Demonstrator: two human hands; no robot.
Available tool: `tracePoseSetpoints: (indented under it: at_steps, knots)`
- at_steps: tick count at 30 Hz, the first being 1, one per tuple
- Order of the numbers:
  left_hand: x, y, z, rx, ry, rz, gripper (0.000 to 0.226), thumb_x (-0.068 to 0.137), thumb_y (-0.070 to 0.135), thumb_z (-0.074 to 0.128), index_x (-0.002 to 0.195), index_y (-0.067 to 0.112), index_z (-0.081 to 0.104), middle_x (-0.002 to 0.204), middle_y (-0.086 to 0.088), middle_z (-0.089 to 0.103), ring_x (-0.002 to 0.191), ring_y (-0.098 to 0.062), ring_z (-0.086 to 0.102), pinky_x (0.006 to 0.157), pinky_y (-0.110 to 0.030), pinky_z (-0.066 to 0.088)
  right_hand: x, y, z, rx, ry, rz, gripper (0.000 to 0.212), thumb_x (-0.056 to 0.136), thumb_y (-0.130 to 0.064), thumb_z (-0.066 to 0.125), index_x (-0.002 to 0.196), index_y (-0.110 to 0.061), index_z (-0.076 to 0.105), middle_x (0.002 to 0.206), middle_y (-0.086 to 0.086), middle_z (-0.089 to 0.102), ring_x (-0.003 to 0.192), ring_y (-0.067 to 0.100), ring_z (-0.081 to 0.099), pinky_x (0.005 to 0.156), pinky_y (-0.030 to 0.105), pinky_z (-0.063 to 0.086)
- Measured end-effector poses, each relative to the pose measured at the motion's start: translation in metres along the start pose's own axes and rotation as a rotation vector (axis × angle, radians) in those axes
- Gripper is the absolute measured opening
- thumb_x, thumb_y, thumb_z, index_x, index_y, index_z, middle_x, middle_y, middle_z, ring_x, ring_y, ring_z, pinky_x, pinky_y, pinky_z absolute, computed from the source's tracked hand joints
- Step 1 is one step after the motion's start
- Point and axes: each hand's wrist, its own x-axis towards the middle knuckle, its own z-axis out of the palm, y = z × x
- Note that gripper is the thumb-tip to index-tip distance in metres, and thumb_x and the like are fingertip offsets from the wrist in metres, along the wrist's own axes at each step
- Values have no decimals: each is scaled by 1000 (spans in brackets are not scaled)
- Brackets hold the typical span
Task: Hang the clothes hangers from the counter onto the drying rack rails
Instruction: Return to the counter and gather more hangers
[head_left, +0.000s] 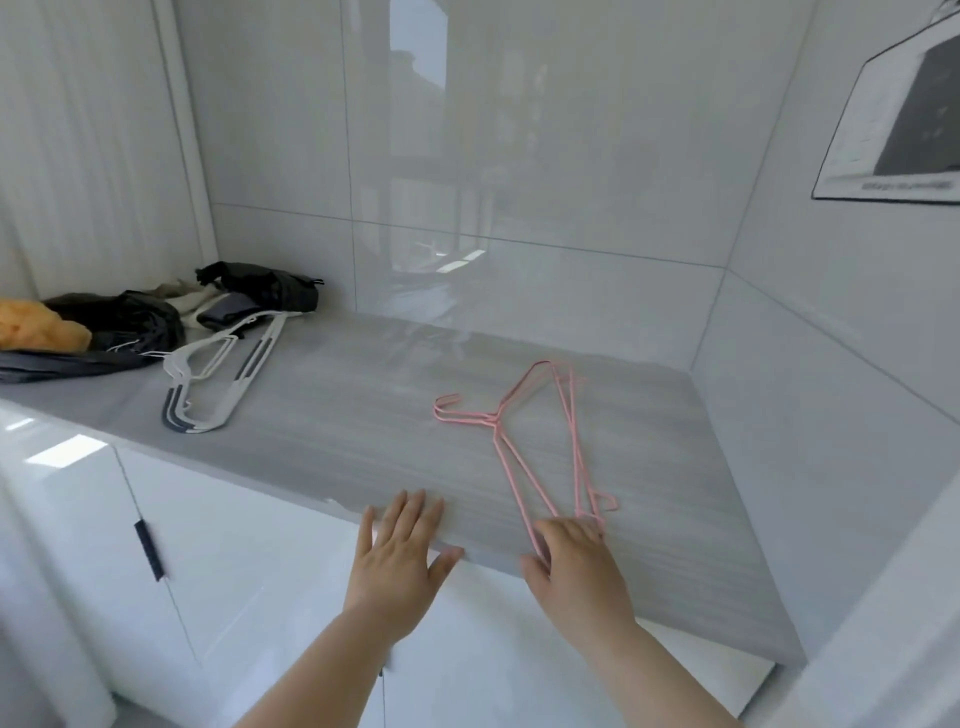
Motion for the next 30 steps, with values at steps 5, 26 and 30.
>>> tracePoseSetpoints:
  at_steps: [5,26,30]
  knots:
    - [0,0,-16,-104,-128,-45,137,32,75,-46,147,26,10,156,6,7,144,-10,4,99,-26,-28,9,-1,10,126,-22,120,6,60,-20,64,56,-18,60,58,-4,60,60,21,62,60,27,54]
    - [1,-2,-22,-154,-235,-8,147,12,76,-45,146,30,-6,155,9,-10,142,-9,-13,113,-35,-15,17,13,-15,20,139,7,25,64,-19,39,46,-17,56,43,-5,52,37,16,52,48,17,47]
    - [1,1,-28,-185,-283,-31,136,28,84,-36,146,29,2,156,9,-5,143,-9,-9,114,-34,-12,21,15,-38,193,63,114,14,77,2,57,73,-5,68,70,7,66,64,24,59,63,26,42]
